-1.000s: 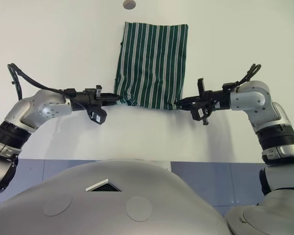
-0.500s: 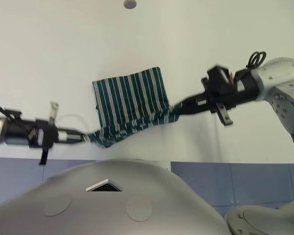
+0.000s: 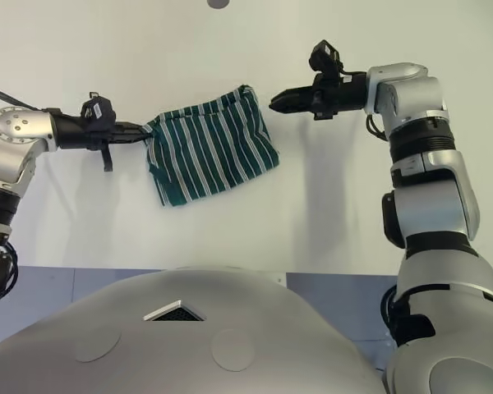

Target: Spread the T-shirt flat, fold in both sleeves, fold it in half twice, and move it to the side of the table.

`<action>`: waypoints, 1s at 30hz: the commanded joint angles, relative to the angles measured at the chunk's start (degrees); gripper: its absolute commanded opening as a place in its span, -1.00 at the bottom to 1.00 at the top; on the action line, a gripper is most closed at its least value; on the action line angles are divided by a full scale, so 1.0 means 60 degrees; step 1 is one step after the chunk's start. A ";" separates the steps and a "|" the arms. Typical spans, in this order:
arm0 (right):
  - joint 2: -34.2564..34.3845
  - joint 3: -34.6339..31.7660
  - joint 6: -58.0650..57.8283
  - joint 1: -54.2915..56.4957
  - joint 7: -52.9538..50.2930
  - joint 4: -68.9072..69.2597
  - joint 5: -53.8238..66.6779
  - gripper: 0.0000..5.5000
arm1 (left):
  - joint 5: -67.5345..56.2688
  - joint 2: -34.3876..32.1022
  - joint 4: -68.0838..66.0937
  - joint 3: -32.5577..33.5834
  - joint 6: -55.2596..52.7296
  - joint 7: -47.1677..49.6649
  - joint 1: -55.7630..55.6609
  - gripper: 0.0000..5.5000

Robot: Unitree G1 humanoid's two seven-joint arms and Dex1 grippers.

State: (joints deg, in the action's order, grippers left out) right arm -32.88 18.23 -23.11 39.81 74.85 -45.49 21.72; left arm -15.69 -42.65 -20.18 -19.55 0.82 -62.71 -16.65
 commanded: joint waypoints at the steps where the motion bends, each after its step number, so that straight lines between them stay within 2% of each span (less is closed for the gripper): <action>1: 0.0569 -0.0812 0.1136 0.0045 -0.1491 -0.0185 -0.0602 -0.42 | 0.0311 0.0306 -0.0371 0.1158 0.0752 0.1033 -0.0261 -0.73; 5: 0.0239 -0.0692 0.1715 -0.1562 -0.2027 0.1806 -0.1425 -0.19 | -0.0046 0.0254 0.1841 0.1867 0.0699 0.1270 0.0878 -0.47; 8: 0.0398 -0.0963 0.1803 -0.2110 -0.3017 0.2330 -0.1868 -0.19 | -0.0547 0.0652 0.2925 0.1904 0.0110 0.1194 0.1352 -0.27; 11: 0.0732 -0.1480 0.1567 -0.2357 -0.3927 0.2611 -0.1827 -0.19 | 0.0245 0.0893 0.3239 0.0725 -0.0112 0.0800 0.2011 -0.27; 15: 0.0789 -0.1904 0.1029 -0.3013 -0.4317 0.3645 -0.1586 -0.19 | 0.1835 0.1201 0.1983 -0.0282 -0.0171 0.1111 0.1870 -0.27; 17: 0.0784 -0.2121 0.0763 -0.3224 -0.4445 0.4036 -0.1499 -0.19 | 0.2848 0.0951 0.0932 -0.0594 -0.0278 0.1572 0.1806 -0.27; 18: 0.0764 -0.2233 0.0692 -0.3295 -0.4479 0.4176 -0.1485 -0.19 | 0.3067 0.0689 0.0151 -0.0404 -0.0426 0.1973 0.1821 -0.27; 21: 0.0679 -0.2717 0.0799 -0.3143 -0.4754 0.3789 -0.1490 -0.19 | 0.1861 0.0038 -0.2057 0.1378 -0.1179 0.2730 0.2526 -0.27; 24: 0.0686 -0.3255 0.1063 -0.3081 -0.5335 0.3273 -0.1526 -0.19 | 0.1596 -0.0415 -0.4422 0.2247 -0.1051 0.3782 0.3268 -0.27; 28: 0.1018 -0.3592 0.1295 -0.3173 -0.5961 0.3221 -0.1498 -0.19 | 0.0638 0.0066 -0.5866 0.3788 -0.0949 0.6088 0.3380 -0.27; 30: 0.1285 -0.3692 0.1375 -0.3181 -0.6292 0.3207 -0.1470 -0.19 | 0.0589 0.0587 -0.5850 0.3959 -0.0855 0.6936 0.2823 -0.27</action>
State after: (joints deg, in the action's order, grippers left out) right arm -27.77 -1.26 -16.37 20.20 40.96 -24.49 12.01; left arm -17.49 -43.42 -42.21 4.29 4.21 -32.26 -7.67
